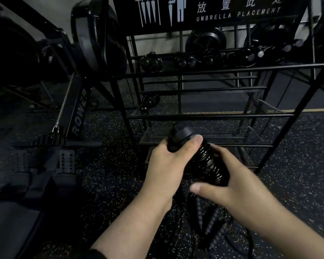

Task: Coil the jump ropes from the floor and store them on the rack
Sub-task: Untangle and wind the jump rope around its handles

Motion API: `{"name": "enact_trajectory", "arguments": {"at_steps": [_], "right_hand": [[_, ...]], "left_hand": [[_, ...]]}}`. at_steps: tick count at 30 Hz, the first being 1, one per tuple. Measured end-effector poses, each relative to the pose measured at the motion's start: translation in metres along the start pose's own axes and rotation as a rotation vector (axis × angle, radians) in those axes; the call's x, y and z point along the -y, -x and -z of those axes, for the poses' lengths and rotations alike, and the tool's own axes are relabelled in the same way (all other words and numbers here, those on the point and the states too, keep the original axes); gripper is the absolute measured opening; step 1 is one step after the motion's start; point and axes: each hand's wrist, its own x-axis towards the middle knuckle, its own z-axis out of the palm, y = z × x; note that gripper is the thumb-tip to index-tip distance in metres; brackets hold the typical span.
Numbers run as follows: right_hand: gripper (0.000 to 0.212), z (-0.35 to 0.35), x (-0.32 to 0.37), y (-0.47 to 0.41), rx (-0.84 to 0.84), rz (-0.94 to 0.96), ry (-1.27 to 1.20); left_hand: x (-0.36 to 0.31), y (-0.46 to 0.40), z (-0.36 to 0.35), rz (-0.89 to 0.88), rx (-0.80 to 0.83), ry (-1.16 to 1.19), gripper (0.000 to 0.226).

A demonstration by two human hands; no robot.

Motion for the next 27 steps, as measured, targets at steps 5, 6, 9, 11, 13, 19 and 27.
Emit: {"name": "enact_trajectory", "arguments": {"at_steps": [5, 6, 9, 11, 13, 19, 27], "right_hand": [[0.058, 0.002, -0.007, -0.001, -0.077, 0.015, 0.030], [0.055, 0.007, -0.006, -0.001, -0.065, 0.003, -0.009], [0.045, 0.015, -0.001, 0.001, -0.001, -0.016, -0.171], [0.042, 0.016, 0.000, 0.003, 0.058, -0.040, -0.306], [0.042, 0.016, -0.004, 0.002, 0.116, -0.053, -0.447], [0.044, 0.015, -0.014, 0.000, 0.305, -0.068, -0.898], [0.045, 0.010, -0.030, -0.007, 0.736, -0.104, -1.270]], "left_hand": [[-0.007, -0.003, 0.007, -0.034, 0.127, -0.043, 0.043], [-0.010, -0.005, 0.012, -0.050, 0.126, -0.055, 0.042], [-0.009, -0.010, 0.024, -0.181, 0.066, -0.232, 0.061], [-0.005, -0.012, 0.027, -0.234, 0.058, -0.285, 0.078], [-0.003, -0.012, 0.028, -0.256, 0.058, -0.273, 0.077], [-0.011, -0.007, 0.023, -0.298, 0.123, -0.198, 0.063], [-0.010, 0.000, 0.015, -0.209, 0.200, -0.081, 0.070]]}}
